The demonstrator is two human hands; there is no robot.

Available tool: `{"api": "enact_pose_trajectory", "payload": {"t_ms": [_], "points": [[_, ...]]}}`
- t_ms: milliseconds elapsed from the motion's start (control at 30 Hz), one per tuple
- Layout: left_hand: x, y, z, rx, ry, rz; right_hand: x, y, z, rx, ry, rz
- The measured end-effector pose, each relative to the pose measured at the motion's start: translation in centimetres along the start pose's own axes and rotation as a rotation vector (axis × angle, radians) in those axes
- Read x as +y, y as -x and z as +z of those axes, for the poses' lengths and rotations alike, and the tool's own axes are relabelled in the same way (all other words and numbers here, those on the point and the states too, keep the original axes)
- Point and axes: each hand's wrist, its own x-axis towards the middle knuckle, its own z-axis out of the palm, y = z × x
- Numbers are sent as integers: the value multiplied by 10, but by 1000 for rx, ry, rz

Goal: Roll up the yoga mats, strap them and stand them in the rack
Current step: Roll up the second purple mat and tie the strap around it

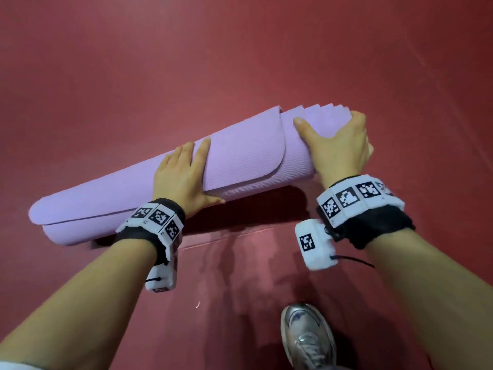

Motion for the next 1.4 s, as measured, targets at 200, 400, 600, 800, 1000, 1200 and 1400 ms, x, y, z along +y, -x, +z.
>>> {"api": "enact_pose_trajectory", "payload": {"t_ms": [200,400,600,800,1000,1200,1400], "points": [[-7,17,-115,-32,263,-58,-117,59,-40,107,6,-235],[-39,27,-222,-77,475,-123,-216,100,-74,-151,-16,-533],[-116,88,-306,-218,1143,-423,-299,152,-86,-361,-112,-857],[-181,124,-348,-12,1295,-674,-349,242,-46,-569,-4,-1055],[-224,146,-341,441,1081,-728,-413,264,-42,-574,-417,-905],[-248,160,-328,452,1090,-753,-451,305,-2,-662,328,-988],[-284,179,-335,478,1101,-801,-483,295,0,-657,106,-864]]}}
